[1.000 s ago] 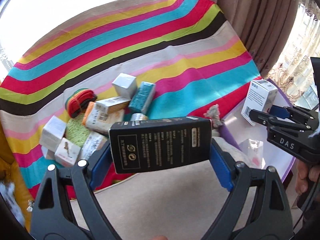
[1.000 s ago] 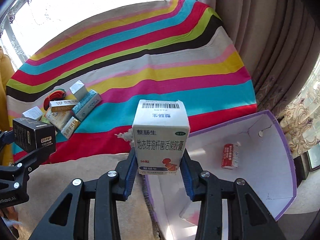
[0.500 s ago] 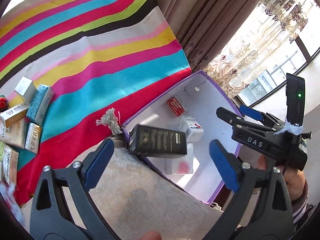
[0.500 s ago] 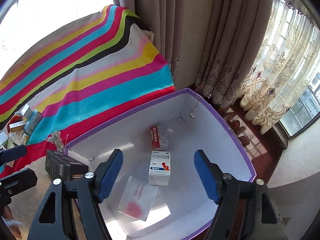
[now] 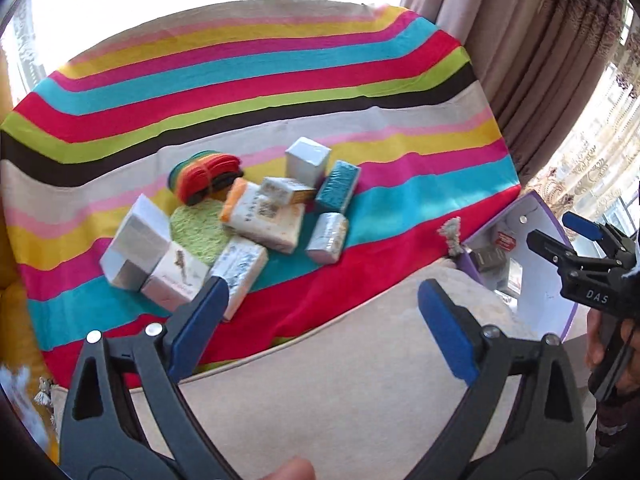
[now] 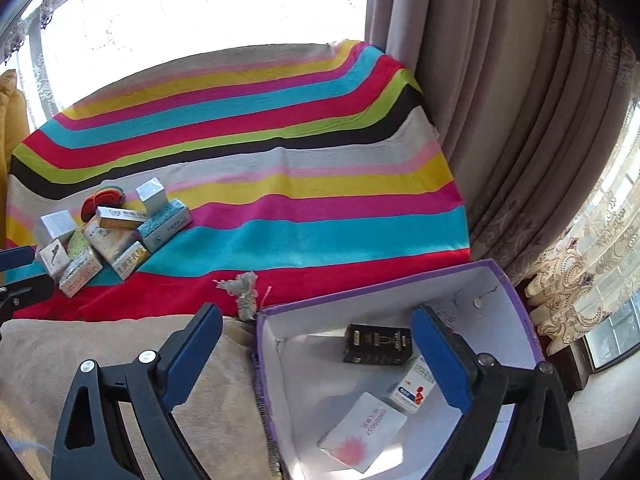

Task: Organize objects
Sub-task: 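Grasp a white box with the left gripper while the right gripper grasps a small printed box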

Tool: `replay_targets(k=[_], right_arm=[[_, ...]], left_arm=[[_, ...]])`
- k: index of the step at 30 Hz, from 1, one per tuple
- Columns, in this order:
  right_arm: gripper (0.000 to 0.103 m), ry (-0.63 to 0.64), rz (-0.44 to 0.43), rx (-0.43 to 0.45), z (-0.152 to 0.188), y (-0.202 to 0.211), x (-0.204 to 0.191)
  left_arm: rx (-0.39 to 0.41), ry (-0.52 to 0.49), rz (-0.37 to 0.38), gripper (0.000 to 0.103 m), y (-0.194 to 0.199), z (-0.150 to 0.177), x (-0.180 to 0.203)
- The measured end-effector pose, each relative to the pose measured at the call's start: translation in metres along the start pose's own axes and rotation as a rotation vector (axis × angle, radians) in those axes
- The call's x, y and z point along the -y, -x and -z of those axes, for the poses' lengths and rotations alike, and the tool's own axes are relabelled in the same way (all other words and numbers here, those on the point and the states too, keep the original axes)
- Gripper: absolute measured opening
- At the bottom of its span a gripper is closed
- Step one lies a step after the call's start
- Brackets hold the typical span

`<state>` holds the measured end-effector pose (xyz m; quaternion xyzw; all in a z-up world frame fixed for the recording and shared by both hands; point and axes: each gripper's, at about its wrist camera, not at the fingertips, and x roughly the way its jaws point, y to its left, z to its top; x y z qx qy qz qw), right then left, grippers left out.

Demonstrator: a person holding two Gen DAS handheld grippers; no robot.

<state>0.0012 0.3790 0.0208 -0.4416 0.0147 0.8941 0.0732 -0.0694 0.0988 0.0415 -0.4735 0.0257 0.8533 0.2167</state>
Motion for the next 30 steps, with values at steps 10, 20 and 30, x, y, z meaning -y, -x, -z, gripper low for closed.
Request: replay_targets(k=[10, 20, 30], right_arm=[[0.096, 0.16, -0.157, -0.008, -0.03, -0.023, -0.108], [0.096, 0.439, -0.132, 0.042, -0.053, -0.049, -0.2], [0.08, 0.536, -0.071, -0.001, -0.06, -0.091, -0.226]], left_arm=[[0.029, 0.347, 0.018, 0.085, 0.02, 0.013, -0.125], [-0.062, 0.605, 0.004, 0.083, -0.033, -0.02, -0.158], [-0.036, 0.439, -0.114, 0.041, -0.053, -0.021, -0.138]])
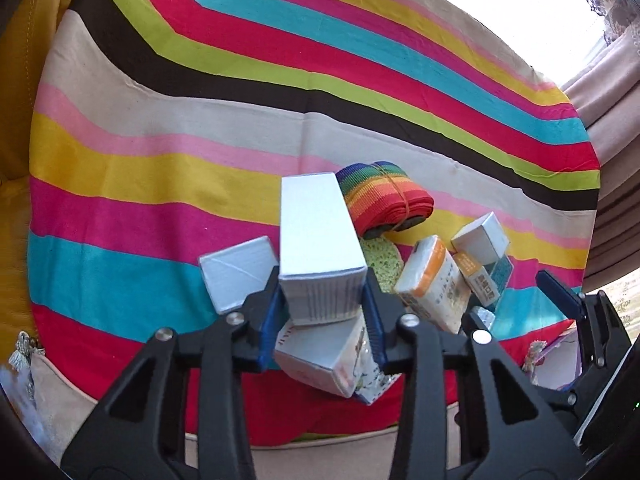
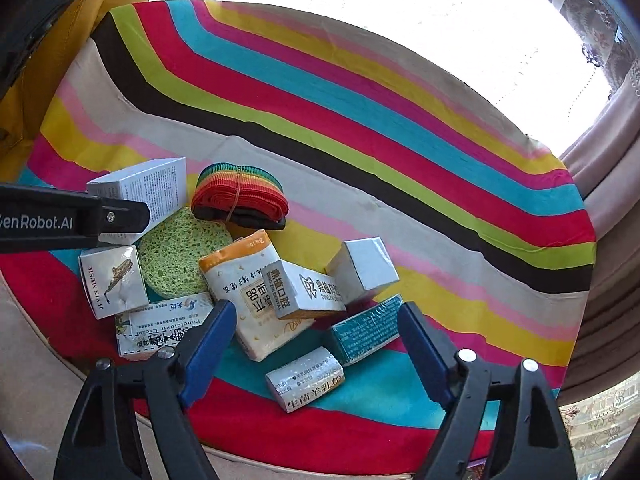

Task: Organize objects
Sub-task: 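Grasp a white box with the left gripper while the right gripper grasps a small printed box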

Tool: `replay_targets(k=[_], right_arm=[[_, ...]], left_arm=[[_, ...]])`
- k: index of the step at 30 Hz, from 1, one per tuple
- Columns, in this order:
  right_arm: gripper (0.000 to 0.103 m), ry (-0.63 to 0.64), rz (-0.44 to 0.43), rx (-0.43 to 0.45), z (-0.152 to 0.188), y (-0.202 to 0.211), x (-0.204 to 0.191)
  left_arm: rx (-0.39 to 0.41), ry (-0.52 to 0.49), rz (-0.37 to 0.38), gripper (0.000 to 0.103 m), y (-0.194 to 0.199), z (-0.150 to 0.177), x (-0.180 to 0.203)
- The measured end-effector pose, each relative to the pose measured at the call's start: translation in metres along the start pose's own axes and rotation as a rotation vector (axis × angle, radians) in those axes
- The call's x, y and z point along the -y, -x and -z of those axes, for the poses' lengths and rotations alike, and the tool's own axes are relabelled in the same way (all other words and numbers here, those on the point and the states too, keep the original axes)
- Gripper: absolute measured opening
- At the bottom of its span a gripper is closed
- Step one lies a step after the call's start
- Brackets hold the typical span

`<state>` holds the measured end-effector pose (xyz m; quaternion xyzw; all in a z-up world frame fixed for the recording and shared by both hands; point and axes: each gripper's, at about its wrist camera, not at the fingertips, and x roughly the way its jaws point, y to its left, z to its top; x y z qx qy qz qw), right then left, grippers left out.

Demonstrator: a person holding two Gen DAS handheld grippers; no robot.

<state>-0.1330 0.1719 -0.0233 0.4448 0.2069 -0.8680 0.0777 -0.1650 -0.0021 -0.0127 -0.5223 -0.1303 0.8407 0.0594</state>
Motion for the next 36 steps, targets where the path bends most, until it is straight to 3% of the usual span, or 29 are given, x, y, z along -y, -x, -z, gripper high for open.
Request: replay_targets(k=[2, 8, 12, 14, 15, 22, 36], right_arm=[[0.075, 0.013, 0.004, -0.006, -0.002, -0.005, -0.003], [0.06, 0.041, 0.01, -0.017, -0.007, -0.016, -0.01], [0.048, 0.053, 0.006, -0.022, -0.01, -0.02, -0.014], [0.039, 0.056, 0.0, -0.023, -0.011, -0.021, -0.015], [0.029, 0.056, -0.005, -0.026, -0.012, -0.022, -0.016], [0.017, 0.034, 0.011, 0.041, -0.01, -0.006, -0.013], [0.016, -0.105, -0.051, 0.249, 0.008, 0.05, 0.01]], left_arm=[[0.034, -0.018, -0.004, 0.041, 0.007, 0.004, 0.0], [0.181, -0.085, -0.115, 0.04, 0.036, 0.015, 0.001], [0.212, -0.097, -0.157, 0.04, 0.041, 0.013, -0.005], [0.207, -0.095, -0.154, 0.04, 0.04, 0.014, -0.006], [0.207, -0.097, -0.157, 0.04, 0.039, 0.014, -0.005], [0.217, -0.113, -0.178, 0.04, 0.04, 0.016, -0.002], [0.263, -0.171, -0.233, 0.04, 0.053, 0.028, 0.015]])
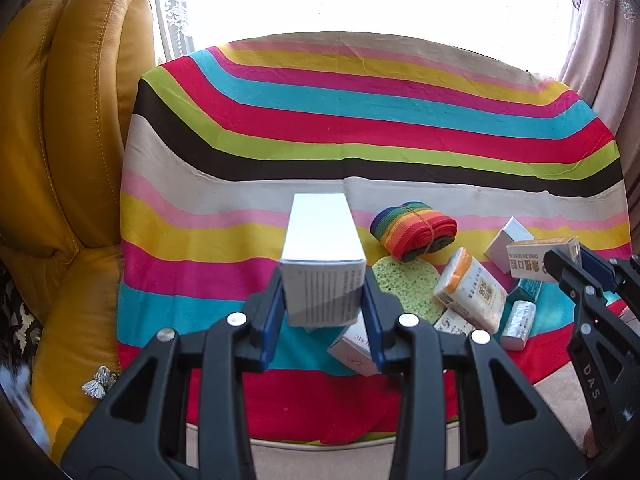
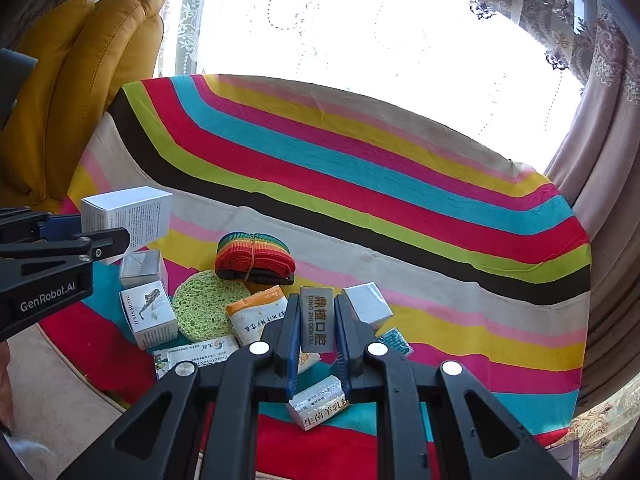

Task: Organize objects
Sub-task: 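Grasp a white box with the left gripper while the right gripper grasps a small printed box, then carry both boxes into the storage box and open both grippers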

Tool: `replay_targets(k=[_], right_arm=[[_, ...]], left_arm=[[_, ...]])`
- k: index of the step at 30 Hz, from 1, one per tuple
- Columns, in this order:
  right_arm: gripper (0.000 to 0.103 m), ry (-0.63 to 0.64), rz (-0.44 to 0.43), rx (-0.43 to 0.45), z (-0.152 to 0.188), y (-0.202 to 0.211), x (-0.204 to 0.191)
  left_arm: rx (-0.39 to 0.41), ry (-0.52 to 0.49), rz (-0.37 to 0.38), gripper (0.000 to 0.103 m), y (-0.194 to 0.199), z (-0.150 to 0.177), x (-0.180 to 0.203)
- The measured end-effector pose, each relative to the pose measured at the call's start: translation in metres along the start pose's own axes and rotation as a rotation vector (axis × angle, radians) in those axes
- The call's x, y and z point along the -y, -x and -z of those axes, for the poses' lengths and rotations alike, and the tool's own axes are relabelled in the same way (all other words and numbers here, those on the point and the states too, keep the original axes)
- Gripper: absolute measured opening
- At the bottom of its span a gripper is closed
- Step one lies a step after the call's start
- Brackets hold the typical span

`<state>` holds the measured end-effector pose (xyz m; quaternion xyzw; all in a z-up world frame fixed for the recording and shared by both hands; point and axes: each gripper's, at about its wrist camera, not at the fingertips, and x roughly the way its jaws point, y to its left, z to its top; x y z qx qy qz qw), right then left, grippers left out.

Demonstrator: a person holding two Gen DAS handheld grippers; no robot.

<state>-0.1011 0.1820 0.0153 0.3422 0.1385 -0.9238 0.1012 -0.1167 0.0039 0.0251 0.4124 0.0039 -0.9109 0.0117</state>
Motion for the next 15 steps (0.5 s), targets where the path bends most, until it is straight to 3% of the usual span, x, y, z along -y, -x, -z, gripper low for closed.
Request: replay_targets(k=[15], right_arm=[[0.016, -0.133, -0.02, 0.022, 0.026, 0.038, 0.032]], left_arm=[[0.022, -0.092, -0.035, 0.04, 0.024, 0.013, 0.033]])
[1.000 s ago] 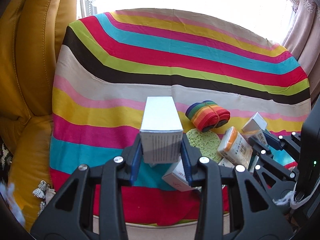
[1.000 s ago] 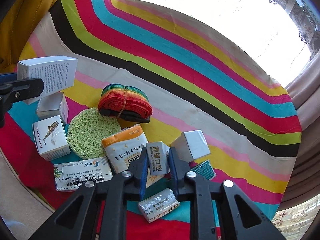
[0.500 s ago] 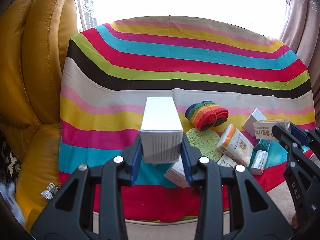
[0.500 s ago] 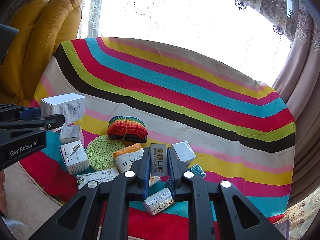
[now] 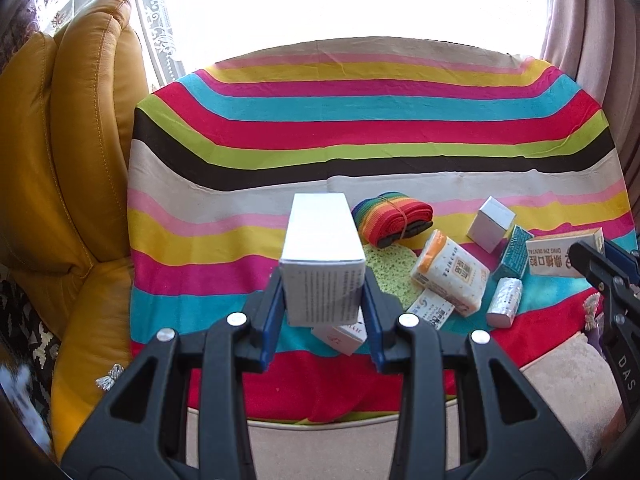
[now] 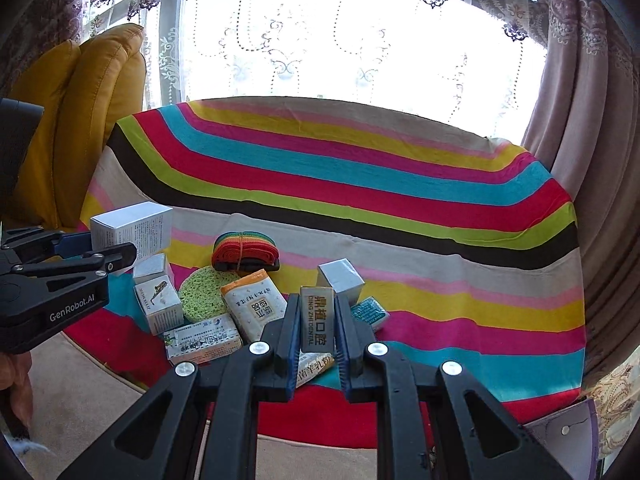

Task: Organize objects
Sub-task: 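Carry both boxes into the storage box and open both grippers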

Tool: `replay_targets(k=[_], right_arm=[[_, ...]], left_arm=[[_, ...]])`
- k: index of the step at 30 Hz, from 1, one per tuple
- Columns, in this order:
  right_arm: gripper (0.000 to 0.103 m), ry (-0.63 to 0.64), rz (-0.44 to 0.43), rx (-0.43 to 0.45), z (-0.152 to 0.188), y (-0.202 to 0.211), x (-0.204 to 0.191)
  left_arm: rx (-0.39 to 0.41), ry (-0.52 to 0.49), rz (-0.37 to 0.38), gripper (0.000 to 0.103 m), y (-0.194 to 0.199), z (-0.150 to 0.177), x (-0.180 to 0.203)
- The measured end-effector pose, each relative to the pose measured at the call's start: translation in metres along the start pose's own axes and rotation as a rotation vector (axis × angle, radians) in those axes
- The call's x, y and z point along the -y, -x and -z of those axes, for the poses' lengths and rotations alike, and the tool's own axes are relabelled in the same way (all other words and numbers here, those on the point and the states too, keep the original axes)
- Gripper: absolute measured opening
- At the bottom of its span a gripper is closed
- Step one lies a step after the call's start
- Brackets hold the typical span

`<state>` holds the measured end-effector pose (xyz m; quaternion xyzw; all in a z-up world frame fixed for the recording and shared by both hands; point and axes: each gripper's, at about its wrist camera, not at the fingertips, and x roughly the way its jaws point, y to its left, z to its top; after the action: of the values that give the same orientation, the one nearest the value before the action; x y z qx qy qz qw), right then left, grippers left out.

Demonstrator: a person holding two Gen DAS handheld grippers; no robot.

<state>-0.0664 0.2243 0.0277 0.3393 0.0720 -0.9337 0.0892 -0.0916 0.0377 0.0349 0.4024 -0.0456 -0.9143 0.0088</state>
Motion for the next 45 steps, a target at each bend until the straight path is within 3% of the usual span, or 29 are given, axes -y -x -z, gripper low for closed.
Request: replay_targets(k=[6, 15, 24, 38, 39, 40, 41, 45], right_arm=[[0.016, -0.075, 0.001, -0.005, 0.013, 0.015, 0.028], [0.016, -0.177, 0.051, -0.046, 0.04, 0.035, 0.077], [0.016, -0.258, 0.202, -0.147, 0.085, 0.05, 0.133], [0.018, -0.395, 0.414, -0.215, 0.12, 0.079, 0.201], [0.018, -0.403, 0.432, -0.22, 0.121, 0.08, 0.204], [0.02, -0.408, 0.444, -0.223, 0.122, 0.082, 0.207], [0.023, -0.415, 0.447, -0.226, 0.124, 0.082, 0.209], [0.053, -0.427, 0.449, -0.224, 0.124, 0.082, 0.211]], left_arm=[[-0.022, -0.064, 0.064, 0.04, 0.01, 0.003, 0.03], [-0.069, -0.185, 0.25, 0.04, 0.025, 0.01, 0.099], [-0.176, -0.268, 0.521, 0.04, 0.036, 0.019, 0.172], [-0.288, -0.348, 0.715, 0.041, 0.046, 0.03, 0.272], [-0.309, -0.336, 0.739, 0.051, 0.044, 0.03, 0.275], [-0.326, -0.318, 0.757, 0.068, 0.041, 0.029, 0.276], [-0.334, -0.299, 0.771, 0.074, 0.04, 0.029, 0.276], [-0.334, -0.274, 0.777, 0.078, 0.039, 0.023, 0.264]])
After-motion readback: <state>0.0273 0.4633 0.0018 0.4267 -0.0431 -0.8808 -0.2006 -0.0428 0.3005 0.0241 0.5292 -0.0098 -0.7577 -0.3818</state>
